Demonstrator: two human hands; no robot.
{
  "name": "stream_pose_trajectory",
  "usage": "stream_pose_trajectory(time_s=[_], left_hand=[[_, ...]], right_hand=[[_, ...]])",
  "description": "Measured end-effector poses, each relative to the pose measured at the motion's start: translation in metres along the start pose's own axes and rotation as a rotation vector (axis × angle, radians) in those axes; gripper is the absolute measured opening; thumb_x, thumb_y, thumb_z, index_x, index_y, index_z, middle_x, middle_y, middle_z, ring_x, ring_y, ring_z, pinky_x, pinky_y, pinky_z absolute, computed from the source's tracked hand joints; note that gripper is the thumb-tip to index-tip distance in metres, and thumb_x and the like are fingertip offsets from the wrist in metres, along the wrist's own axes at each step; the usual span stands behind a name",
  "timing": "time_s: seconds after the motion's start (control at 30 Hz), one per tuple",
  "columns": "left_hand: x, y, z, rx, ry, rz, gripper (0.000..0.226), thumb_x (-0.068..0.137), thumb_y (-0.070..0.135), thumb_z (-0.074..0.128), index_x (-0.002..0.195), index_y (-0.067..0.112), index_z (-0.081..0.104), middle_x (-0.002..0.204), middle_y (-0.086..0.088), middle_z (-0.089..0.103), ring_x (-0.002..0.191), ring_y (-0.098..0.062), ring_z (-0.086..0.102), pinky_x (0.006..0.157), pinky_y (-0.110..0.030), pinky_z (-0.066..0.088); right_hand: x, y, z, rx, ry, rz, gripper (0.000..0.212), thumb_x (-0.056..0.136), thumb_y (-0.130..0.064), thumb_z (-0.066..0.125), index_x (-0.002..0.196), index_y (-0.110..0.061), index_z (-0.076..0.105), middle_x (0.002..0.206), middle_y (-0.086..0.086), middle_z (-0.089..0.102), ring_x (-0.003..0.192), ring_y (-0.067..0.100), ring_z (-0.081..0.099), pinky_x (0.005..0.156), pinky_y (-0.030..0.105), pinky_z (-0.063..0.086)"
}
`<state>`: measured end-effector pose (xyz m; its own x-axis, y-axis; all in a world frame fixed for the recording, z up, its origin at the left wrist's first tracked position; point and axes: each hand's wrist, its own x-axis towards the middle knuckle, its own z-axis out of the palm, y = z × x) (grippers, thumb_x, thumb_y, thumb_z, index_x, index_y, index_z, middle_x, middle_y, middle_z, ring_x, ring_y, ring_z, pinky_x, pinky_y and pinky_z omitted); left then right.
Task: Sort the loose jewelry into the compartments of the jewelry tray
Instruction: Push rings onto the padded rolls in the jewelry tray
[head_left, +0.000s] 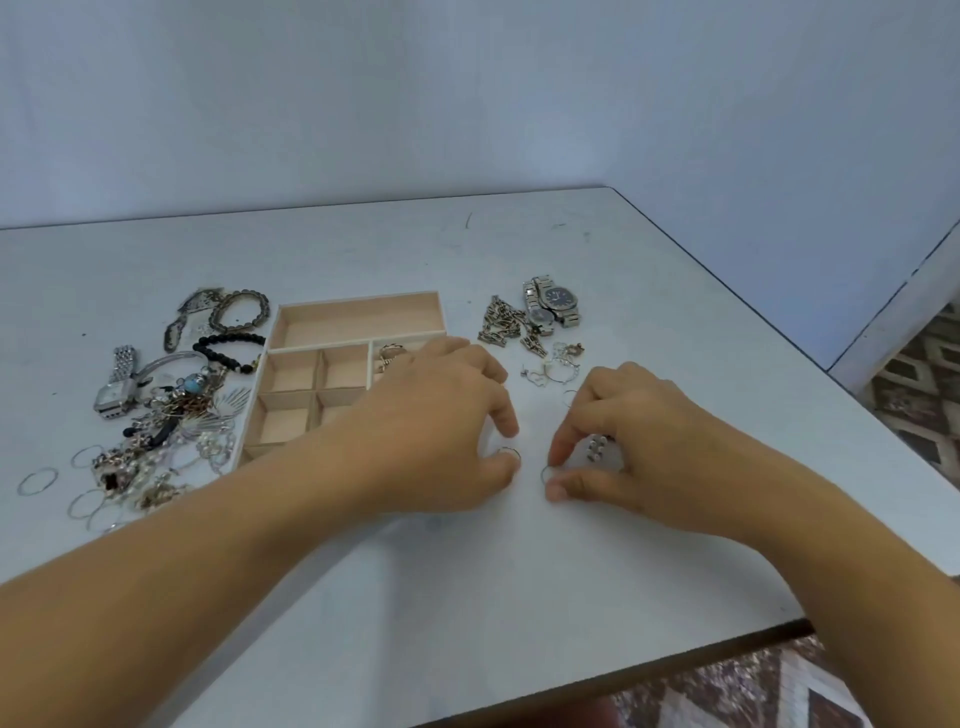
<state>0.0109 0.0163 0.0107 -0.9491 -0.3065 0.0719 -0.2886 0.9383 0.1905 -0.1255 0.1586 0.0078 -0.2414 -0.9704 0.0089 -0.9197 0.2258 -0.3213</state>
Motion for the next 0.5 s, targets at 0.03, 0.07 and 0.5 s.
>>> stream_pose_trajectory(time_s=[0.03,0.07,0.5], left_hand=[[0.001,0.002,-0.001,0.025,-0.017,-0.029,0.033,0.076,0.057,0.06,0.103,0.038,0.065,0.134,0.015,0.044,0.135,-0.01,0.025,0.111,-0.037,0.025],[0.002,0.004,-0.002,0.041,-0.031,-0.063,0.035,0.073,0.059,0.062,0.101,0.039,0.065,0.134,0.015,0.044,0.137,-0.012,0.023,0.11,-0.038,0.026],[0.016,0.011,-0.003,0.077,-0.127,-0.1,0.021,0.076,0.054,0.067,0.079,0.035,0.057,0.114,0.014,0.046,0.117,-0.015,0.031,0.095,-0.037,0.025]], right_hand=[[0.0,-0.002,0.0,-0.026,-0.007,0.022,0.03,0.072,-0.064,0.061,0.09,-0.041,0.064,0.096,-0.018,0.046,0.101,0.006,0.035,0.095,0.033,0.03],[0.001,-0.004,-0.001,-0.054,-0.025,0.05,0.027,0.073,-0.062,0.062,0.09,-0.041,0.063,0.099,-0.016,0.045,0.104,0.007,0.034,0.097,0.033,0.026],[0.005,-0.007,-0.003,0.028,-0.092,0.04,0.018,0.081,-0.045,0.066,0.085,-0.031,0.056,0.086,-0.016,0.058,0.089,0.006,0.043,0.09,0.027,0.029]])
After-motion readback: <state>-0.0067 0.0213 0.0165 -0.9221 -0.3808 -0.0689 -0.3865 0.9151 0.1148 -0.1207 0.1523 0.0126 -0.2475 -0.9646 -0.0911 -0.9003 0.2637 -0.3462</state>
